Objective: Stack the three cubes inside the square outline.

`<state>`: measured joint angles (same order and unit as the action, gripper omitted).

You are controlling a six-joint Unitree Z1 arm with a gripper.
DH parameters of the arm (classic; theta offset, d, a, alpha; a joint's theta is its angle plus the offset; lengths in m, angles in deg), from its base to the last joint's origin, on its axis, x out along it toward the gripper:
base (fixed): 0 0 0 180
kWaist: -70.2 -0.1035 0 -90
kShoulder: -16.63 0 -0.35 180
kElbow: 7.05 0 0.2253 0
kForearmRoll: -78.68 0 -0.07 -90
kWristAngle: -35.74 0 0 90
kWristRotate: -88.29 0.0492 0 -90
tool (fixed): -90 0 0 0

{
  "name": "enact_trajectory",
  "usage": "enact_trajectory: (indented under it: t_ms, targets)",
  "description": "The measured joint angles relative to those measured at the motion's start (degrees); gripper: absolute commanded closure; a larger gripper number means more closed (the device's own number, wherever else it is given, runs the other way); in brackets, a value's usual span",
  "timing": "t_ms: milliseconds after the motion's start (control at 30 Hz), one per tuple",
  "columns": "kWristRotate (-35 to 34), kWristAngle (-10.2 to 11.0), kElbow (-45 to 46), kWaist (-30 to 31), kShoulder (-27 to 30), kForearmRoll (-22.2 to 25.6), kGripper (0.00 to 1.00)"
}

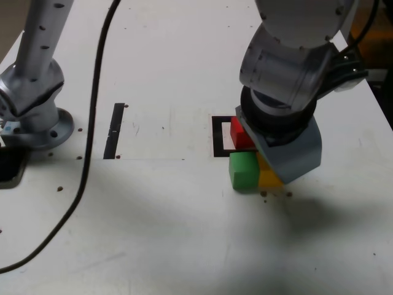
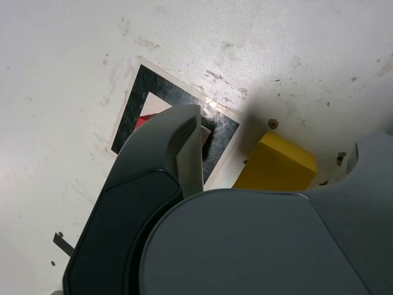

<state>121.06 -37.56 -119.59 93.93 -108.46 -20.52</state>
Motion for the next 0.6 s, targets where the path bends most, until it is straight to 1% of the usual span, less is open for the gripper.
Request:
enact_trajectory:
  t_ms: [333, 600]
  targets:
    - [0.0, -0.88, -0.03, 0.0, -0.48, -0.37, 0.11]
    - [0.0, -2.12, -0.34, 0.0, -1.5, -2.07, 0.11]
